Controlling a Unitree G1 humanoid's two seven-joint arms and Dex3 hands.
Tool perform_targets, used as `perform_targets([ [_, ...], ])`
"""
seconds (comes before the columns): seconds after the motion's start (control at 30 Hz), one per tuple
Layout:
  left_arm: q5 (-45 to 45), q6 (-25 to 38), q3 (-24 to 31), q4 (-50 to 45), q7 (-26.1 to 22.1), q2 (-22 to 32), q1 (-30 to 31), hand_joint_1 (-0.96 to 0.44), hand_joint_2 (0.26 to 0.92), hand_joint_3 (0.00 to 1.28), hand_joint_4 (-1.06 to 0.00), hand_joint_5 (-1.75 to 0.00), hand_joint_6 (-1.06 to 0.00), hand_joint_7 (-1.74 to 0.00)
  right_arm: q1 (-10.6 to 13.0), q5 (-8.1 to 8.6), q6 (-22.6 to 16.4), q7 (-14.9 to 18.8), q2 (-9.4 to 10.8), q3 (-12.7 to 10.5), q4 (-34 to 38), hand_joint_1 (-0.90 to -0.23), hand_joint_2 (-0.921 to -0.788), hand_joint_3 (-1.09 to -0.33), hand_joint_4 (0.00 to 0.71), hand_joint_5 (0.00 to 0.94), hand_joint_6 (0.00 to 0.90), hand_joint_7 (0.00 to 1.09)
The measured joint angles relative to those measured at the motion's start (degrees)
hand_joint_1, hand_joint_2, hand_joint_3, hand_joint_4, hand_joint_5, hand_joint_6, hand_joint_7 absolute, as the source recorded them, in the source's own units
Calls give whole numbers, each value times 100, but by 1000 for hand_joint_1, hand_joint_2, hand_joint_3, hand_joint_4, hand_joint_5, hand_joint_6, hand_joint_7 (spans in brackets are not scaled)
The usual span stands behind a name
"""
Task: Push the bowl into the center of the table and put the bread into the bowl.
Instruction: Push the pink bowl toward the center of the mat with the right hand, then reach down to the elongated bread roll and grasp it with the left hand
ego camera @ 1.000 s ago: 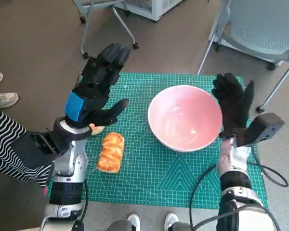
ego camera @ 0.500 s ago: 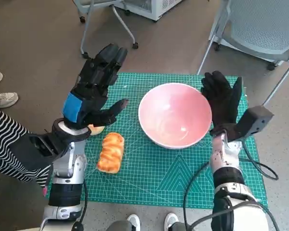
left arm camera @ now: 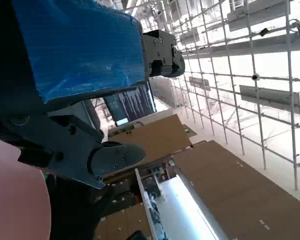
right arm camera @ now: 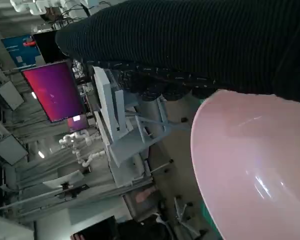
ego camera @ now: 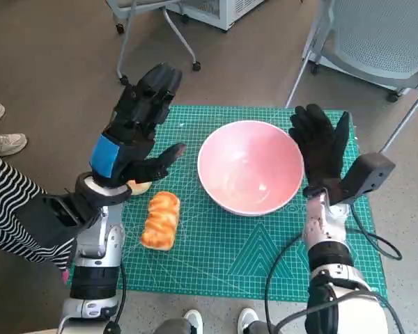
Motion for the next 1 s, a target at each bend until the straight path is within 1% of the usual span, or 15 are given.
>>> perform_targets([
  [0.2, 9, 6, -21, -46, 34, -9, 31, -172, 899, 459, -52, -57, 1, -392, 45, -1, -334, 6, -130, 20, -435, -618, -921, -799, 97, 17, 20, 424],
  [0.33, 8, 24, -30, -55, 36, -9, 30, -176, 906, 448, -55, -52, 1, -400, 154, -17, -606, 40, -166, 121, -926, -633, -921, -780, 109, 19, 28, 436],
  [0.47, 4, 62, -44, -60, 36, -10, 30, -174, 913, 439, -57, -47, 1, -409, 403, -35, -849, 106, -177, 315, -1628, -648, -921, -761, 116, 19, 34, 447],
  [0.67, -8, 113, -71, -84, 28, -17, 30, -169, 917, 433, -62, -44, 1, -418, 871, -52, -931, 256, -175, 648, -2840, -680, -921, -727, 123, 17, 59, 475],
  [0.8, -24, 150, -84, -119, 15, -17, 28, -174, 917, 429, -63, -42, 1, -422, 1195, -41, -887, 355, -173, 899, -3786, -687, -921, -705, 136, 20, 75, 493],
  [0.93, -36, 186, -96, -157, -18, -17, 25, -180, 918, 426, -65, -41, 1, -423, 1434, -41, -750, 396, -174, 1125, -4566, -681, -921, -695, 153, 26, 86, 506],
  [1.0, -42, 198, -98, -175, -31, -17, 22, -183, 918, 423, -66, -40, 1, -424, 1509, -41, -684, 404, -174, 1208, -4812, -679, -921, -691, 165, 29, 91, 513],
])
